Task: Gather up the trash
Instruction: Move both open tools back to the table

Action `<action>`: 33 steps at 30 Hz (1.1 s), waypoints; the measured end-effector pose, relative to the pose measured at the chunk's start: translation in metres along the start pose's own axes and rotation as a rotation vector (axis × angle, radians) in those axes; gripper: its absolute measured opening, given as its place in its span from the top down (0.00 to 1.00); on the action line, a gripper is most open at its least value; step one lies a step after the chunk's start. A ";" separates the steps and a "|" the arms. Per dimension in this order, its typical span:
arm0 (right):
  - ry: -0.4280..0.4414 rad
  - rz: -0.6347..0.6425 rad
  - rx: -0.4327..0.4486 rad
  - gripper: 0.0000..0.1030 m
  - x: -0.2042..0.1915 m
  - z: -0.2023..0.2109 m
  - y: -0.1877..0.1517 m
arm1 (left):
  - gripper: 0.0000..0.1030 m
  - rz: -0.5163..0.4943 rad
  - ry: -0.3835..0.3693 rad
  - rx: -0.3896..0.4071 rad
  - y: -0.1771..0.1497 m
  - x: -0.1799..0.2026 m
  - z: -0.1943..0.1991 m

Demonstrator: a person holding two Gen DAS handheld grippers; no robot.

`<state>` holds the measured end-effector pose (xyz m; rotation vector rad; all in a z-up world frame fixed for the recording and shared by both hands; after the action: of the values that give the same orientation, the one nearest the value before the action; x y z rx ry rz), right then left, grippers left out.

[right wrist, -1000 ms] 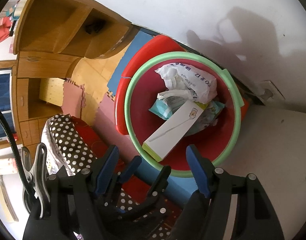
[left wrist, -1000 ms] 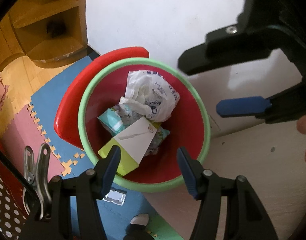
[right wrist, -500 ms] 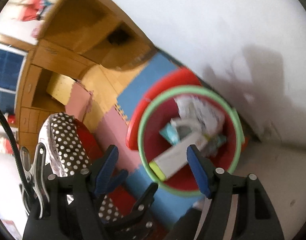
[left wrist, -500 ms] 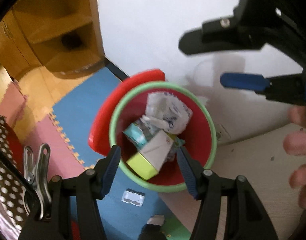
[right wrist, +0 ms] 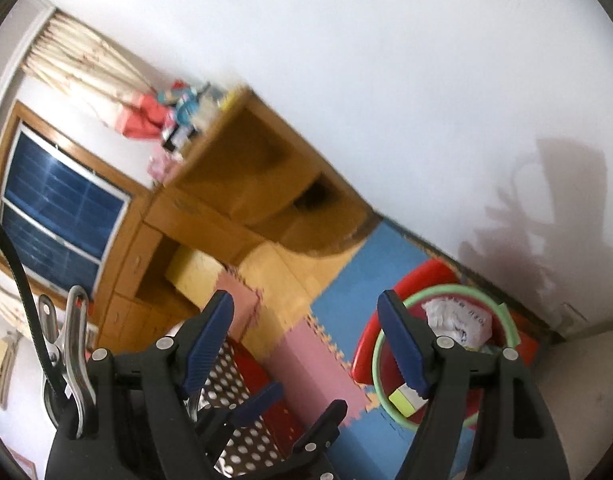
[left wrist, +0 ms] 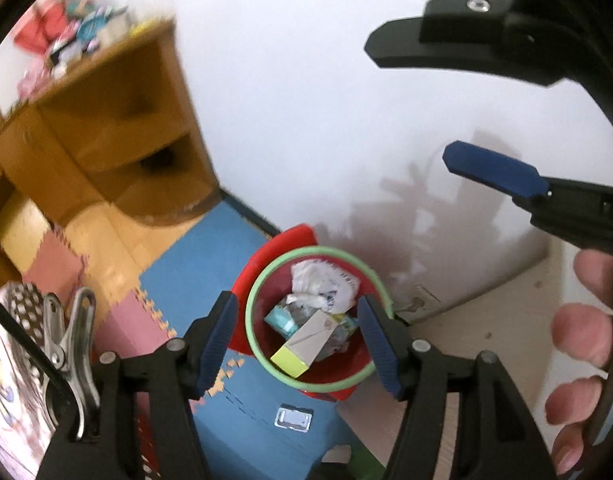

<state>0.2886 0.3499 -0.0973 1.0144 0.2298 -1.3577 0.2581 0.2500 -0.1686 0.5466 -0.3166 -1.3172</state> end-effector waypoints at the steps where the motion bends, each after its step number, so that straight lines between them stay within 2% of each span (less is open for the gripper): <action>1: 0.004 -0.011 0.017 0.26 -0.002 0.013 0.002 | 0.36 -0.018 -0.004 0.007 0.002 0.008 0.009; 7: -0.045 -0.071 0.126 0.24 0.006 0.108 0.012 | 0.36 -0.126 -0.091 0.037 0.007 0.074 0.058; 12: -0.141 -0.061 0.196 0.23 0.026 0.188 0.024 | 0.36 -0.234 -0.143 0.081 0.015 0.132 0.098; 19: -0.219 -0.040 0.262 0.22 0.034 0.267 0.044 | 0.36 -0.266 -0.236 0.114 0.021 0.195 0.135; 24: -0.270 -0.060 0.302 0.22 0.053 0.321 0.043 | 0.36 -0.288 -0.272 0.106 0.006 0.243 0.149; 26: -0.287 -0.066 0.307 0.22 0.065 0.335 0.040 | 0.36 -0.296 -0.276 0.098 -0.002 0.263 0.150; 33: -0.313 -0.112 0.292 0.22 0.125 0.377 0.022 | 0.36 -0.358 -0.217 0.113 -0.036 0.332 0.150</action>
<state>0.1886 -0.0070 0.0478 1.0214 -0.1531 -1.6638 0.2286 -0.1067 -0.0913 0.5729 -0.4904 -1.7186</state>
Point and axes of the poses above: each gripper's, at about its wrist camera, not at the fingertips, and z roughly against the way its jaws point, x to its right, y to its top, the point moved 7 cm from there along -z, roughly the way its jaws point, and after that the axes turned 4 degrees about x, right-handed, at the moved point
